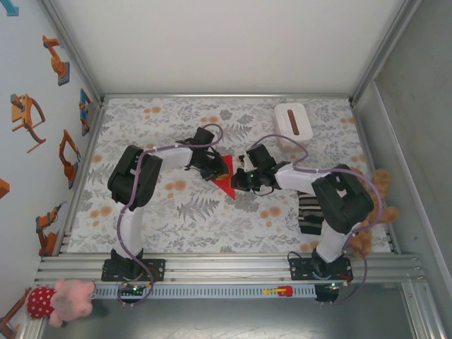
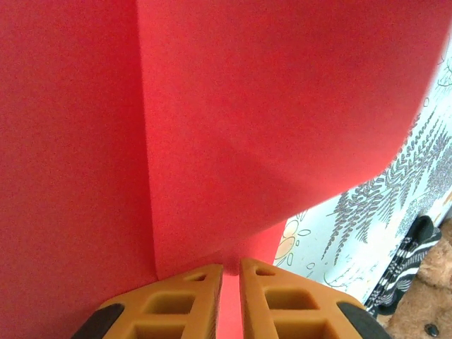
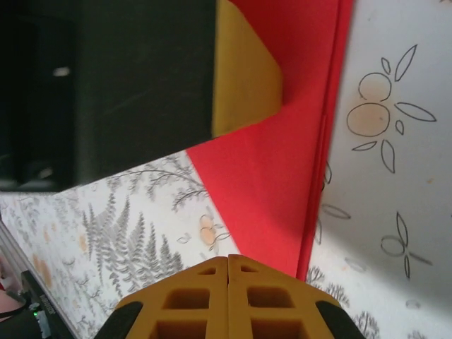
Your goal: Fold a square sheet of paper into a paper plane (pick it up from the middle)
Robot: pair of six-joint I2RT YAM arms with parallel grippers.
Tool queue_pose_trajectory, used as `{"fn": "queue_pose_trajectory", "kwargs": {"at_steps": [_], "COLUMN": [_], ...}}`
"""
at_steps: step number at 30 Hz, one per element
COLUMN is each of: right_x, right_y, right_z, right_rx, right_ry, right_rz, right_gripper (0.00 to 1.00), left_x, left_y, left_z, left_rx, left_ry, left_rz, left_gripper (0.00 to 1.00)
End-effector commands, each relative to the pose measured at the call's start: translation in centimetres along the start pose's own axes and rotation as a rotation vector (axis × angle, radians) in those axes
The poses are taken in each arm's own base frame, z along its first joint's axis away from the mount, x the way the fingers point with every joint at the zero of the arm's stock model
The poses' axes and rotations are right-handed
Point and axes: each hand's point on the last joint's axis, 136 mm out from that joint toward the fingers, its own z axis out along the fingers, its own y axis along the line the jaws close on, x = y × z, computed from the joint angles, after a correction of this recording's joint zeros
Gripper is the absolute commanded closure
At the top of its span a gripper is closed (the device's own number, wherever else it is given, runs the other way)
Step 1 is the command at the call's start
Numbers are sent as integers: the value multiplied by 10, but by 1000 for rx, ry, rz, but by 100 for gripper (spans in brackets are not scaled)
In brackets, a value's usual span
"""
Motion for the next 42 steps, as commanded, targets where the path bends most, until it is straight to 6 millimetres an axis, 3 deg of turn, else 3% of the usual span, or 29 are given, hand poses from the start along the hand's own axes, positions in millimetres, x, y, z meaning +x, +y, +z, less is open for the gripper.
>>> {"fn": "queue_pose_trajectory", "kwargs": {"at_steps": [1, 5, 11, 16, 21, 29, 33, 42], "right_x": [-1, 7, 37, 62, 76, 75, 75, 76], "right_y": [3, -7, -44, -71, -83, -82, -83, -86], "right_z": [11, 19, 25, 23, 20, 19, 20, 19], "right_rx": [-11, 9, 125, 210, 241, 242, 244, 255], "right_ry": [21, 55, 147, 220, 249, 245, 247, 249], "right_rz": [5, 14, 31, 32, 36, 39, 42, 46], "right_gripper": [100, 100, 100, 100, 100, 100, 100, 100], "left_x": [19, 19, 17, 0, -21, -38, -44, -56], "left_y": [68, 65, 58, 21, -8, -25, -26, -1], "left_z": [22, 21, 18, 1, -17, -30, -28, -13], "left_rx": [-227, -222, -205, -110, 7, 132, 156, 116], "left_ry": [51, 51, 46, -9, -70, -102, -103, -93], "left_rz": [-112, -109, -96, 18, 99, 182, 194, 159], "left_gripper": [84, 84, 84, 82, 81, 79, 79, 79]}}
